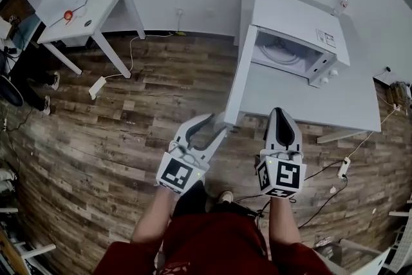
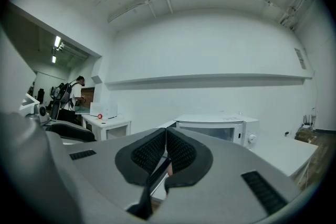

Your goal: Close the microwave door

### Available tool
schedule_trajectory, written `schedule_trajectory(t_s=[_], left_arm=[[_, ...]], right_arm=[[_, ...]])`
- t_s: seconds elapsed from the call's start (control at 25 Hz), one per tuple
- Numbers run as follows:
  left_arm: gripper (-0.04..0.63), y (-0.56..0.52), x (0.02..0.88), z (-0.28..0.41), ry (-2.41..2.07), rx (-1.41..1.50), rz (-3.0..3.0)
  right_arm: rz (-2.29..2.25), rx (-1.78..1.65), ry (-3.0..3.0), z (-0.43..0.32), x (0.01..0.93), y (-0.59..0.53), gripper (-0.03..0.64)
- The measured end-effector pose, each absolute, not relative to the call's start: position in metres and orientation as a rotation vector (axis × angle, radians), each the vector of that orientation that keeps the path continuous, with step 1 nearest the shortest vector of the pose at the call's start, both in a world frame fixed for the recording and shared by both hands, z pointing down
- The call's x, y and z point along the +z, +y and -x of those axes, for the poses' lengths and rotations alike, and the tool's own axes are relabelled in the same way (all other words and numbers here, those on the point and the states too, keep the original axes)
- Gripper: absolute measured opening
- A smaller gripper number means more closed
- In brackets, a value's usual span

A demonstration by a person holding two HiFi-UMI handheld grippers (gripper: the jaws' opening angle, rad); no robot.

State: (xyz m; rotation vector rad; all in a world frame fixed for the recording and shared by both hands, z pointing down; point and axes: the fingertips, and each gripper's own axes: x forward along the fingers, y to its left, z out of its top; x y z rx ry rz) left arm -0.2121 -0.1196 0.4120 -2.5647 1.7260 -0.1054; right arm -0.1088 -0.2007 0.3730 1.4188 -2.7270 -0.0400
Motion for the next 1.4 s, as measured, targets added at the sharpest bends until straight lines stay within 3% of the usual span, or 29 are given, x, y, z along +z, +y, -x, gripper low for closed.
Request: schedule_trajectory(t_s=[0.56, 1.4], left_arm=[[0.192, -0.136, 0.46, 0.214, 1.246, -0.257, 2.819], [0.161, -0.142, 0.474, 0.203, 0.941, -0.214, 2.915]], right_arm=[[-1.491, -0.046, -2.59, 0.119, 0.398, -0.217, 0.028], [-1.682, -0.06, -2.438, 0.113, 0.402, -0.214, 0.028]])
